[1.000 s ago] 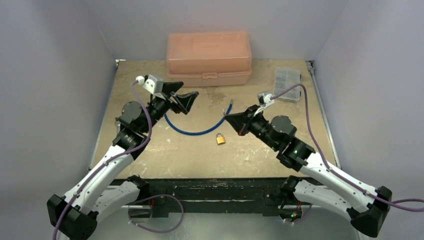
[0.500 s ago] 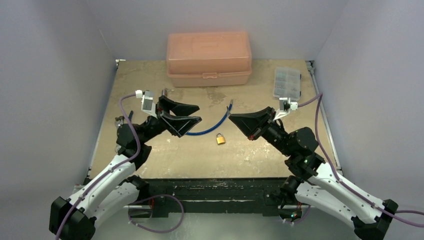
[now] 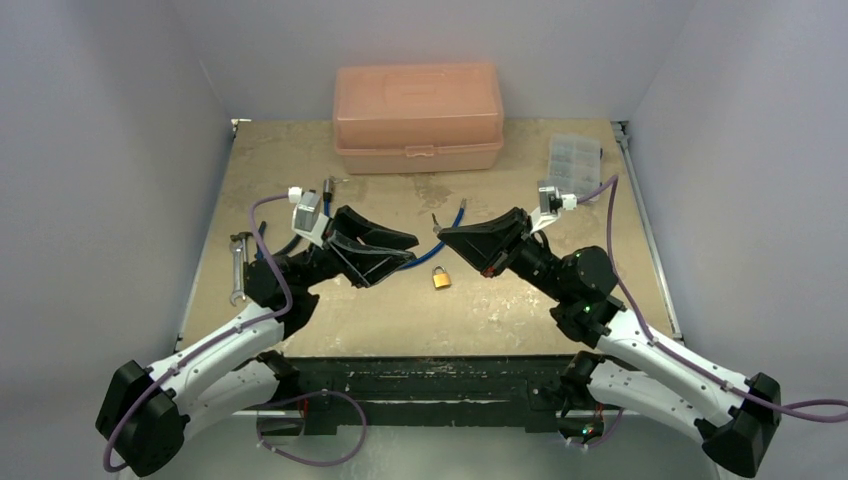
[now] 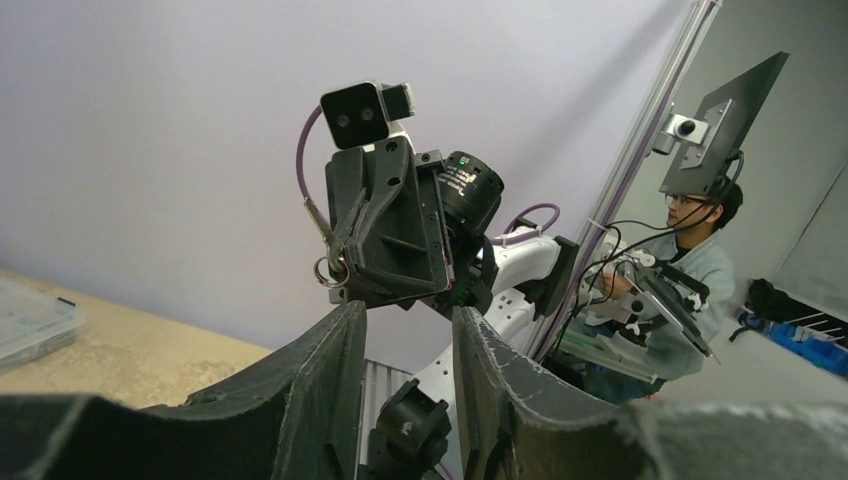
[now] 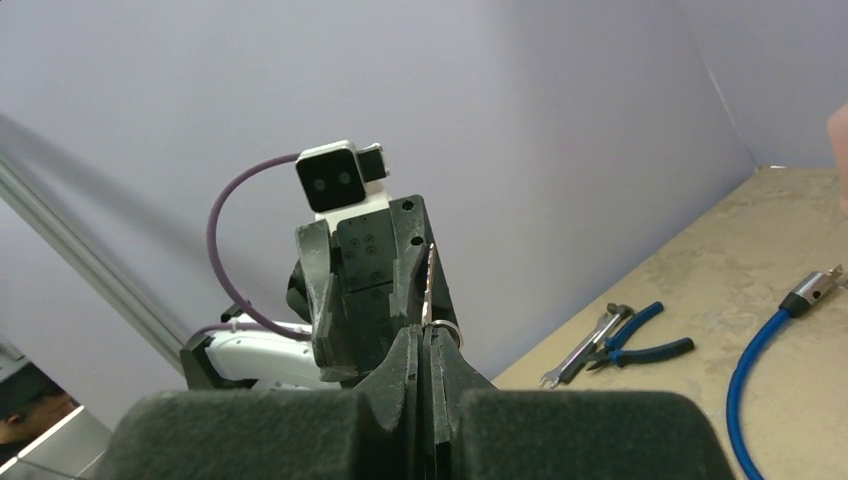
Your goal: Unlock with the key
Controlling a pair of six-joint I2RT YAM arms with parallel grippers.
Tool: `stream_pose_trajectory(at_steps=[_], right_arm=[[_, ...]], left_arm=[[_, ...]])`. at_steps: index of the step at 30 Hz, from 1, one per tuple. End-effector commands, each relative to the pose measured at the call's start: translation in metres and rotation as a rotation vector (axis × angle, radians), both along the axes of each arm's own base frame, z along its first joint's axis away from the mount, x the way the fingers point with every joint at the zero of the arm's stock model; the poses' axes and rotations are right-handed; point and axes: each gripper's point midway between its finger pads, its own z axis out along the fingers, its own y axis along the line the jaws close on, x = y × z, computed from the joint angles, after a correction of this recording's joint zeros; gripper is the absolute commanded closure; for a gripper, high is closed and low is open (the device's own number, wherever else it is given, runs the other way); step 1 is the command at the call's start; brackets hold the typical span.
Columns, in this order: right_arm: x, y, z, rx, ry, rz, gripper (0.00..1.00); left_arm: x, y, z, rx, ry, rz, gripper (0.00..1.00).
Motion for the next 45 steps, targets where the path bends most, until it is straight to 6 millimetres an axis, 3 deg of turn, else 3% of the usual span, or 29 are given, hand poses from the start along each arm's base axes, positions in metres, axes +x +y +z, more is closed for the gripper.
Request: stream_pose_trajectory(at_steps=[1, 16, 39, 45], right_arm=[[-0.011, -0.001, 0.017, 0.067, -0.052, 0.051, 1.00], [-0.013, 0.005, 0.008, 0.057, -0.046, 0.085, 1.00], [-0.005, 0.015, -0.007, 0.014, -0.027, 0.085, 1.00], [-0.005, 0.016, -0.010, 0.008, -0.021, 0.091, 1.00]], left_arm=[[0.002, -0.001, 0.006, -0.033, -0.040, 0.037, 0.63], [0.018, -0.006, 0.004, -0.072, -0.001, 0.067, 0.70], [0.019, -0.017, 0.002, -0.079, 0.011, 0.036, 0.82], [0.019, -0.017, 0.002, -0.082, 0.014, 0.038, 1.00]])
